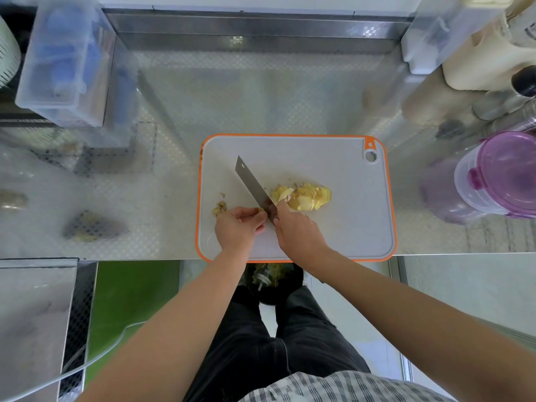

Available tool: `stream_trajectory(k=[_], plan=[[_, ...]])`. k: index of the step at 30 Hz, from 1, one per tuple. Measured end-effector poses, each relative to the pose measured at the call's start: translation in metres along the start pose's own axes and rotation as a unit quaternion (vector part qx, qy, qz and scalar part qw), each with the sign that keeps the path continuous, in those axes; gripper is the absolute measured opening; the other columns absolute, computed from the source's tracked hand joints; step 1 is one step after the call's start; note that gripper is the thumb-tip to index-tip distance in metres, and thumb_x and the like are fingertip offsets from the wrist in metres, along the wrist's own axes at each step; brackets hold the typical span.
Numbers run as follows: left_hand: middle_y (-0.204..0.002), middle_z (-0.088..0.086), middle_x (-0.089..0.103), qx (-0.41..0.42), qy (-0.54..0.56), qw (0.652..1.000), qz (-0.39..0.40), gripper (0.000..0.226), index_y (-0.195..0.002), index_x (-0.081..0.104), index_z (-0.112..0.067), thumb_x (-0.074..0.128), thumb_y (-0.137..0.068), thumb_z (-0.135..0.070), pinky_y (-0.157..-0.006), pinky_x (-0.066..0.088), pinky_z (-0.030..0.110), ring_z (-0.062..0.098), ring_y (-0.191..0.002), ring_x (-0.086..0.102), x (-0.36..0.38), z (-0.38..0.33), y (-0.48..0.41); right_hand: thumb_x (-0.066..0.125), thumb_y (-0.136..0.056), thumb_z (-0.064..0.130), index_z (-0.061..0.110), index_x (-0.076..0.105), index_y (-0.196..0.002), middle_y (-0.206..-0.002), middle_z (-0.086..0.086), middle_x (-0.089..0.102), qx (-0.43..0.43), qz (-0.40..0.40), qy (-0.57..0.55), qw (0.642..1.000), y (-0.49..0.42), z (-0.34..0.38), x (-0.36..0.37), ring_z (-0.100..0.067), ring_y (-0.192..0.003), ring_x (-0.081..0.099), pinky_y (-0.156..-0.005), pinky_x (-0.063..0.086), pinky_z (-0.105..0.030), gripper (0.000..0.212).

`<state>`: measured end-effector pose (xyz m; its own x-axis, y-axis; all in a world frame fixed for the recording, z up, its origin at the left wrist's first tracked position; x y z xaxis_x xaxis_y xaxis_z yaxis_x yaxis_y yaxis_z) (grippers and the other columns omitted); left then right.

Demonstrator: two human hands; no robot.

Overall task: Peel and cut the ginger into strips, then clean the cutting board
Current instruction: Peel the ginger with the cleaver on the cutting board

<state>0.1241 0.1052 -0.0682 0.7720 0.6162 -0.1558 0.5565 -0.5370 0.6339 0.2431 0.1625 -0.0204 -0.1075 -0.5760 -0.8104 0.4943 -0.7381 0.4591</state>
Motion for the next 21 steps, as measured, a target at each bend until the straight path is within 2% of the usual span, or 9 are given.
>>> stream_trajectory(k=[3, 8, 11, 13, 17, 21], plan=[[-0.068, 0.005, 0.072, 0.005, -0.006, 1.0, -0.003, 0.012, -0.075, 0.072, -0.013, 0.082, -0.073, -0.007, -0.078, 0.059, 0.046, 0.018, -0.062, 0.071, 0.0, 0.0, 0.002, 0.037, -0.098, 0.008, 0.008, 0.033, -0.125, -0.077, -0.009, 0.057, -0.003, -0.006, 0.017, 1.0, 0.001, 0.001, 0.002, -0.033, -0.072, 0.06, -0.058, 0.04, -0.036, 0.027], [-0.073, 0.007, 0.074, 0.016, -0.031, 0.999, -0.013, 0.01, -0.082, 0.075, -0.013, 0.081, -0.075, -0.015, -0.079, 0.059, 0.045, 0.021, -0.067, 0.073, 0.001, 0.0, 0.005, 0.036, -0.097, 0.005, 0.007, 0.029, -0.129, -0.061, 0.0, 0.037, -0.008, -0.005, 0.059, 0.998, 0.003, 0.005, 0.003, -0.026, -0.059, 0.045, -0.055, 0.033, -0.034, 0.033], [-0.066, 0.004, 0.073, 0.014, -0.037, 0.999, -0.02, 0.005, -0.078, 0.076, -0.015, 0.079, -0.076, -0.018, -0.08, 0.058, 0.045, 0.022, -0.066, 0.072, 0.001, -0.002, 0.006, 0.037, -0.097, 0.004, 0.008, 0.031, -0.127, -0.068, -0.004, 0.048, -0.011, -0.002, 0.052, 0.999, 0.002, 0.005, 0.0, -0.028, -0.064, 0.053, -0.055, 0.035, -0.034, 0.031], [-0.062, 0.001, 0.072, 0.005, -0.026, 0.999, -0.025, 0.011, -0.069, 0.073, -0.02, 0.08, -0.076, -0.014, -0.081, 0.058, 0.045, 0.023, -0.066, 0.072, 0.0, -0.003, 0.007, 0.038, -0.098, 0.007, 0.008, 0.032, -0.127, -0.077, -0.008, 0.055, -0.005, -0.001, 0.032, 0.999, 0.001, 0.002, -0.006, -0.031, -0.07, 0.056, -0.058, 0.037, -0.034, 0.029], [-0.064, 0.004, 0.071, -0.017, 0.024, 0.999, -0.024, 0.013, -0.069, 0.071, -0.013, 0.079, -0.077, -0.005, -0.081, 0.058, 0.046, 0.02, -0.063, 0.07, 0.001, -0.001, 0.008, 0.037, -0.099, 0.012, 0.008, 0.035, -0.119, -0.073, -0.008, 0.049, 0.004, -0.026, -0.006, 1.0, 0.008, -0.007, -0.018, -0.032, -0.067, 0.048, -0.06, 0.038, -0.035, 0.021], [-0.062, 0.002, 0.07, -0.021, 0.035, 0.999, -0.024, 0.014, -0.069, 0.071, -0.011, 0.077, -0.078, -0.002, -0.08, 0.059, 0.045, 0.012, -0.056, 0.068, 0.001, 0.001, 0.008, 0.039, -0.099, 0.015, 0.007, 0.031, -0.131, -0.073, -0.007, 0.051, -0.014, -0.018, 0.011, 1.0, 0.014, -0.004, -0.012, -0.029, -0.063, 0.048, -0.057, 0.038, -0.035, 0.034]])
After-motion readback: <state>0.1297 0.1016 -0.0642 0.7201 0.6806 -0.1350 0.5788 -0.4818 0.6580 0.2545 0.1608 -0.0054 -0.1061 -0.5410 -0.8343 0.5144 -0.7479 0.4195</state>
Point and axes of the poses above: each hand's wrist, its own y-axis away from the middle knuckle, its own x-axis out of the palm, z = x × y, the point moved 7 cm from there along -y, towards the middle knuckle
